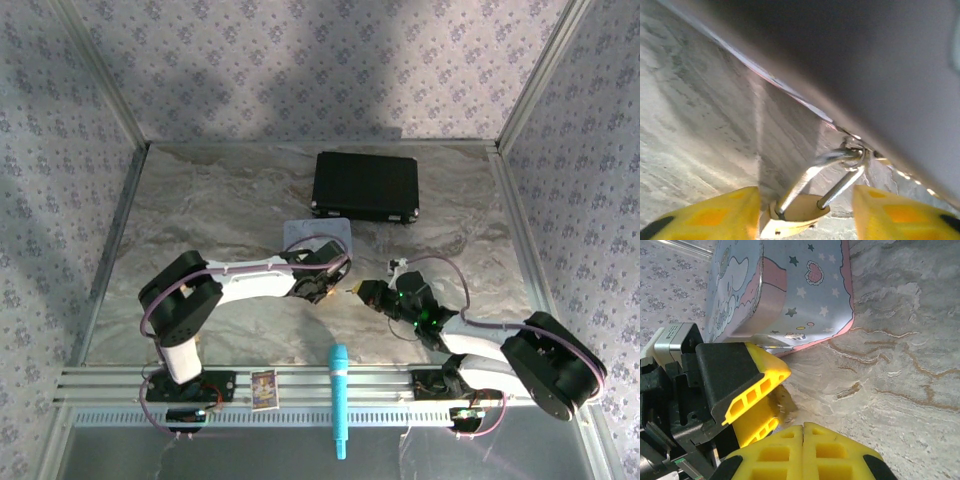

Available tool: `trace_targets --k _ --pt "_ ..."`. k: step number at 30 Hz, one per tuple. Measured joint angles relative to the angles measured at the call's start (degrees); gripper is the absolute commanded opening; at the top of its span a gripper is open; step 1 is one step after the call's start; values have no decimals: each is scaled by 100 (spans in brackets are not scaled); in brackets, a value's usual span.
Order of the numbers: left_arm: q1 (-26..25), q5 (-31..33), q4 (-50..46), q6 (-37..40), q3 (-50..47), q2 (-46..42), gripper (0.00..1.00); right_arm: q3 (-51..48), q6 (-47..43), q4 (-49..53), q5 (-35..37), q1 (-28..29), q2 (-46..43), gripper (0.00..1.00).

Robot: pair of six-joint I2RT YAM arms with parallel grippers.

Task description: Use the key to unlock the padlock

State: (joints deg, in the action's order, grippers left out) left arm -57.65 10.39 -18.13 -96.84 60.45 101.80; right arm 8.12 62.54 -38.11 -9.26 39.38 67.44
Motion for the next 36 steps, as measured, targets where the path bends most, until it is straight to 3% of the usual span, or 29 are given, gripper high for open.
trace_targets --k 7,12,17,22,26,27,29,32,36 --pt "-66 166 28 140 -323 -232 79 120 -96 -9 -59 -9 -2 0" --pt "-223 540 94 190 -1045 -1241 92 179 -177 -92 -63 -11 -57 0" --pt "-323 772 1327 584 -1871 -2627 100 356 -219 -201 -85 52 -192 0" --pt "-323 754 2549 702 -2293 -2981 100 435 -306 -442 -61 245 -409 0" --pt "-323 544 3458 560 -2658 -2889 91 562 -442 -551 -31 422 -560 0" --pt "-323 503 3694 496 -2741 -2841 84 601 -466 -595 -13 463 -564 0" --pt "-323 417 4304 367 -2927 -2717 57 654 -518 -717 13 555 -564 0" --pt "-330 404 4907 306 -3152 -2632 53 673 -542 -793 59 662 -562 0" --pt "-356 474 4959 269 -3191 -2846 46 673 -544 -846 162 752 -555 0"
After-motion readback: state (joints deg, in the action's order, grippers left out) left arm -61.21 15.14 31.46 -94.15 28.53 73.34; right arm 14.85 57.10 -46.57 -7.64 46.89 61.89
